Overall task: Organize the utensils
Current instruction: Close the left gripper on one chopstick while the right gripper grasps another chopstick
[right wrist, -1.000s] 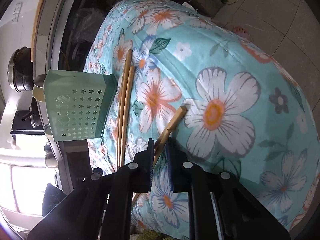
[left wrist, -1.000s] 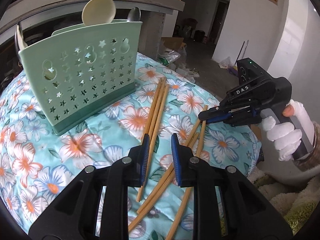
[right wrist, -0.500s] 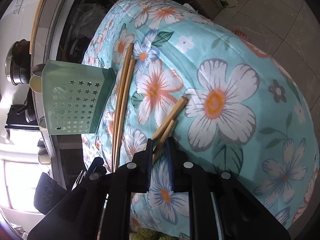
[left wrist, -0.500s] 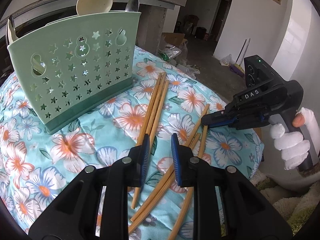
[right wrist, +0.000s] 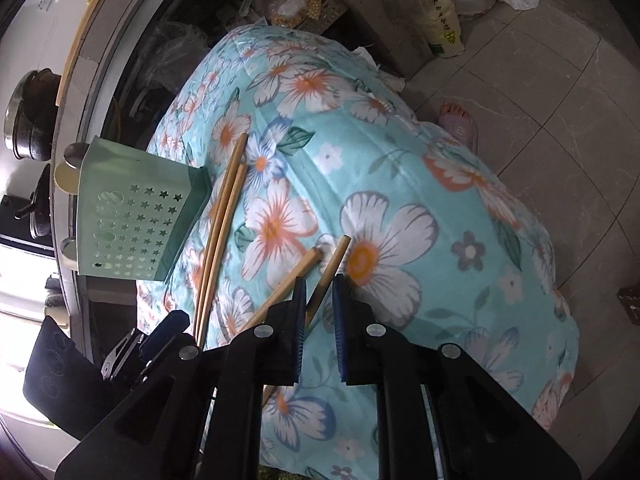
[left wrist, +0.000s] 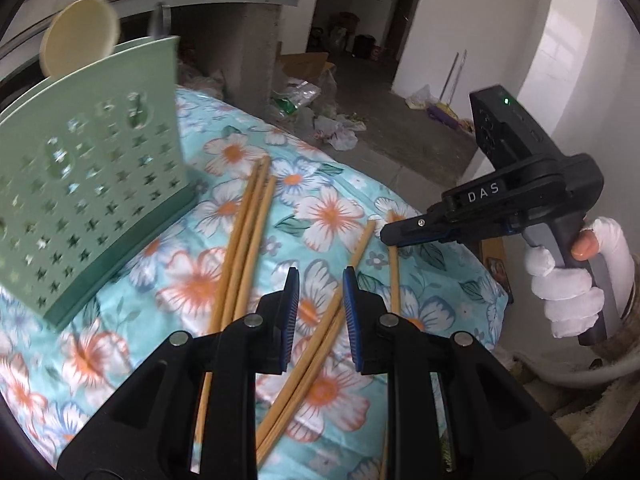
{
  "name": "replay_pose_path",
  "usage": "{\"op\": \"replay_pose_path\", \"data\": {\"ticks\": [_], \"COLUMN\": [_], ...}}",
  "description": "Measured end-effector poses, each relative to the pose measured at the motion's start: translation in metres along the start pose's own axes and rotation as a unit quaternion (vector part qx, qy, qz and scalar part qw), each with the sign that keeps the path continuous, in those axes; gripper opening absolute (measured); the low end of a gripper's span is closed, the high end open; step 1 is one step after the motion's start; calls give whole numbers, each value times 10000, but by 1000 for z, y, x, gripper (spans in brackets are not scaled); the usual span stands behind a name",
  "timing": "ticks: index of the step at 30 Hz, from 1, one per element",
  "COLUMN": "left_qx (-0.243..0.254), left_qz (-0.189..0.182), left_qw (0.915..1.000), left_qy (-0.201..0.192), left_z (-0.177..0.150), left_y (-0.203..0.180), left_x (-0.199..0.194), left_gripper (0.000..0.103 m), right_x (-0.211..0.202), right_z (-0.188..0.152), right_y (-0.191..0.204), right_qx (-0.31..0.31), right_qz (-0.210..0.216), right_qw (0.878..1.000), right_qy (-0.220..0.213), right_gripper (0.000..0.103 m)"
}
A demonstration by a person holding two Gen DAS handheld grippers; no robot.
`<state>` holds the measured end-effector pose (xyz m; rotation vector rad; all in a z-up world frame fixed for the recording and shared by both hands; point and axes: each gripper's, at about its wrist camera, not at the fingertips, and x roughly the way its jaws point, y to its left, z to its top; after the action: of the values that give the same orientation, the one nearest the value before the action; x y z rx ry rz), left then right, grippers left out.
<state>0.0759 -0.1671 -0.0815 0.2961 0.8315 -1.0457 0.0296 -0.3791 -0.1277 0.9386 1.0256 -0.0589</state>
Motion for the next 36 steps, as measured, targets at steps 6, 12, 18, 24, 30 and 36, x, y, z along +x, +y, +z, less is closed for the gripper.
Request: {"op": "replay_pose_path", "data": {"ticks": [6, 12, 18, 24, 30, 36], "left_qx": [393, 622, 803, 1046, 874, 704], "left_qz": [-2, -28, -68, -19, -84, -8], "left_qw": [9986, 9958, 9922, 9878, 9884, 9899], "left_qy": [352, 673, 947, 1156, 1241, 1233], "left_z": [9, 18, 24, 33, 39, 48], "left_y": [-15, -23, -27, -33, -33, -28], "left_x": [25, 48, 64, 76, 81, 84], "left_gripper": [21, 21, 21, 21, 20, 9], "right_x": [-7, -5, -3, -1, -1, -2], "right_z": [4, 7, 7, 8, 7, 7], "right_y": [-9, -17, -22, -26, -30, -32], "right_qx": [-79, 5, 85, 135, 231, 241], "right_qz": [5, 180, 348, 464, 600, 685], "right_qw": [9999, 9998, 9993, 9988, 9979, 9972], "right_qy": [-115, -100, -107, -90, -122, -147], "right_gripper": [13, 13, 13, 13, 13, 13]}}
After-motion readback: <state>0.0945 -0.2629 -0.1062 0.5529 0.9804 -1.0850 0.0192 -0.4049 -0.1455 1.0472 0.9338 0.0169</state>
